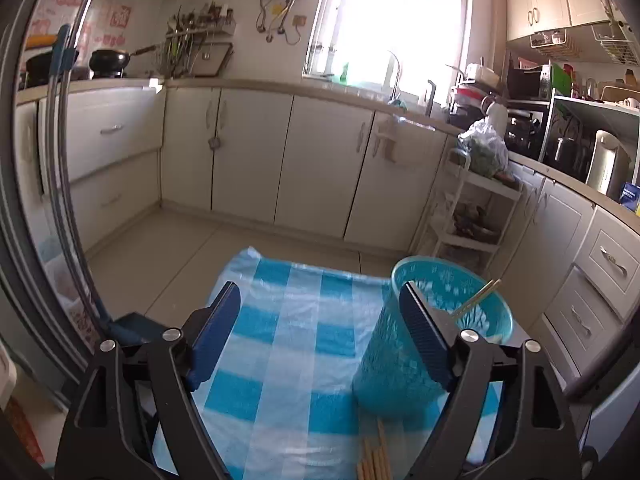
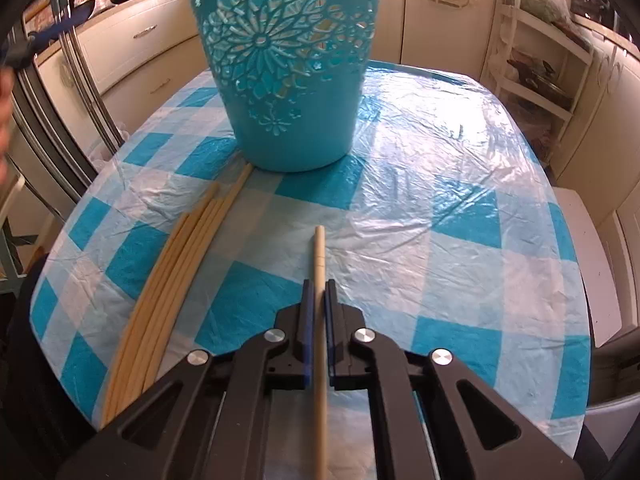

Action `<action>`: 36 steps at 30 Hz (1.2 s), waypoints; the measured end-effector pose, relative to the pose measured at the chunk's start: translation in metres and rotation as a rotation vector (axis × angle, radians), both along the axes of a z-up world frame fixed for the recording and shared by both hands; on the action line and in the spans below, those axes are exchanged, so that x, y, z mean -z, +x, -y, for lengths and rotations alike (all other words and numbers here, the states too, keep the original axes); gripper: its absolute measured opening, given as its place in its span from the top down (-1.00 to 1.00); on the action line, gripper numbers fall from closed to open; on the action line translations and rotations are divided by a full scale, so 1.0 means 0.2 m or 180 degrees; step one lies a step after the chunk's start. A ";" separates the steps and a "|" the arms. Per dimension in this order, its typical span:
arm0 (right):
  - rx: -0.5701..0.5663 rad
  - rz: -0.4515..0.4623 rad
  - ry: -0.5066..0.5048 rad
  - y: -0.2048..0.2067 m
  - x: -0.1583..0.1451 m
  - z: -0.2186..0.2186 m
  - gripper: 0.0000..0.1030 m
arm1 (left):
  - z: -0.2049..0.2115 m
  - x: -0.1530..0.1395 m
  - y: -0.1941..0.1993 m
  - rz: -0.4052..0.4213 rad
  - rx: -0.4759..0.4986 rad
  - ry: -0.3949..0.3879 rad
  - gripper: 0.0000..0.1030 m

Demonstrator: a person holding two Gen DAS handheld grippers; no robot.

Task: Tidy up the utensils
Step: 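Lift the stick with the right gripper and carry it over the basket, then open the right gripper to drop the stick into the basket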

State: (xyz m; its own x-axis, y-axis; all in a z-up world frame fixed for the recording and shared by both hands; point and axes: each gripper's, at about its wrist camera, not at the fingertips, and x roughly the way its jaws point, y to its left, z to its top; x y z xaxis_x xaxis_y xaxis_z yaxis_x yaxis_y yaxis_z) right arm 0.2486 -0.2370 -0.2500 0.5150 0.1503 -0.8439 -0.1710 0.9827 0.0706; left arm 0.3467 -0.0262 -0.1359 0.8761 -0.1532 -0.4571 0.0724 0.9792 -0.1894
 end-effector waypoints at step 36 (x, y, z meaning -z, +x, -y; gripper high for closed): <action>0.0678 0.1711 0.1346 0.55 -0.71 0.06 0.88 | -0.06 0.41 -0.24 -0.0957 -0.0036 -0.0046 -0.66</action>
State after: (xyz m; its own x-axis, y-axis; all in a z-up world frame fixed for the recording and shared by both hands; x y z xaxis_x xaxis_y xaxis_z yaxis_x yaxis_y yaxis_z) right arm 0.3582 -0.2494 -0.1083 0.8977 0.2583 -0.3569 -0.0965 0.9057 0.4127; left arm 0.2995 -0.0152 -0.2183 0.7034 -0.1526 -0.6942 0.0002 0.9767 -0.2145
